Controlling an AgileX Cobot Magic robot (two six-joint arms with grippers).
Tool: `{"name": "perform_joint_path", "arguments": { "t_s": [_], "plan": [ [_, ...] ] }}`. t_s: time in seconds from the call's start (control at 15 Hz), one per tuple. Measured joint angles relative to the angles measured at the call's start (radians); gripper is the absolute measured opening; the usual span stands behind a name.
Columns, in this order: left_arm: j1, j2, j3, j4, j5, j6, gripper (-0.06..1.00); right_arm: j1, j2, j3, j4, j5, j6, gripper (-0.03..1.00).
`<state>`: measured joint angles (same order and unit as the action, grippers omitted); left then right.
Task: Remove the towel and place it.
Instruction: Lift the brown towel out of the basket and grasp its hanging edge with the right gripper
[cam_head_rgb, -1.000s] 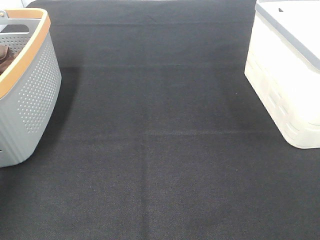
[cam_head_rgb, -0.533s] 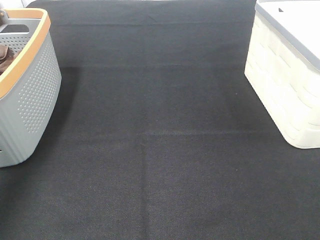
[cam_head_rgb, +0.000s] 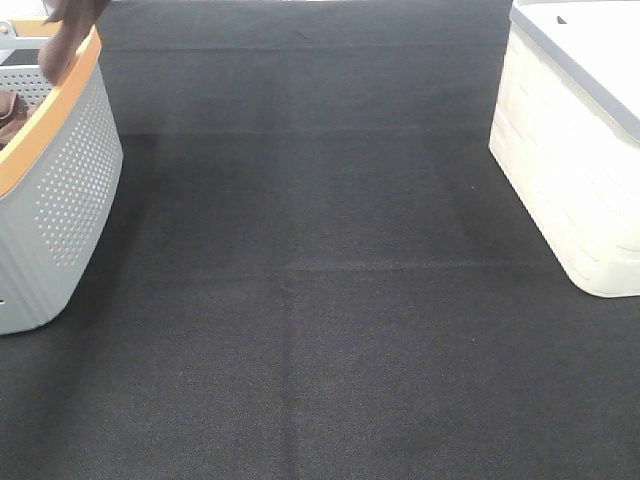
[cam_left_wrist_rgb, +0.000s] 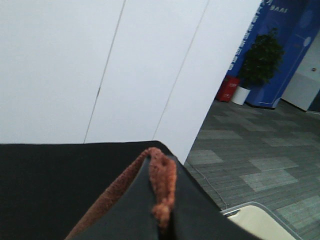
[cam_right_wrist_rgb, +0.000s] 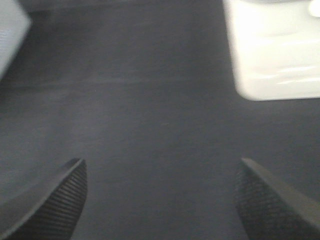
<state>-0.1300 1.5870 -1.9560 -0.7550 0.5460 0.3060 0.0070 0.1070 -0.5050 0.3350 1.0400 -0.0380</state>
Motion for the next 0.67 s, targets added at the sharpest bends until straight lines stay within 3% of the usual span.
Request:
{"name": "perform_joint_path", "arguments": {
  "t_s": [0.07,0.2,0.33,0.53,0.67],
  "plan": [
    [-0.041,0.0,0.0,-0.004,-0.033,0.021,0.0,0.0,0.045,0.0,0.072,-0.011,-0.007,0.76],
    [-0.142,0.0,0.0,-0.006,-0.104,0.059,0.0,0.0,0.15,0.0,0.229,-0.053,-0.127,0.76],
    [-0.229,0.002,0.0,0.008,-0.136,0.081,0.0,0.0,0.272,0.0,0.456,-0.105,-0.37,0.76],
    [-0.317,0.031,0.0,0.041,-0.147,0.084,0.0,0.0,0.434,-0.031,0.77,-0.108,-0.688,0.76],
    [-0.38,0.057,0.0,0.065,-0.149,0.086,0.0,0.0,0.538,-0.078,0.901,-0.079,-0.845,0.75]
  ]
}}
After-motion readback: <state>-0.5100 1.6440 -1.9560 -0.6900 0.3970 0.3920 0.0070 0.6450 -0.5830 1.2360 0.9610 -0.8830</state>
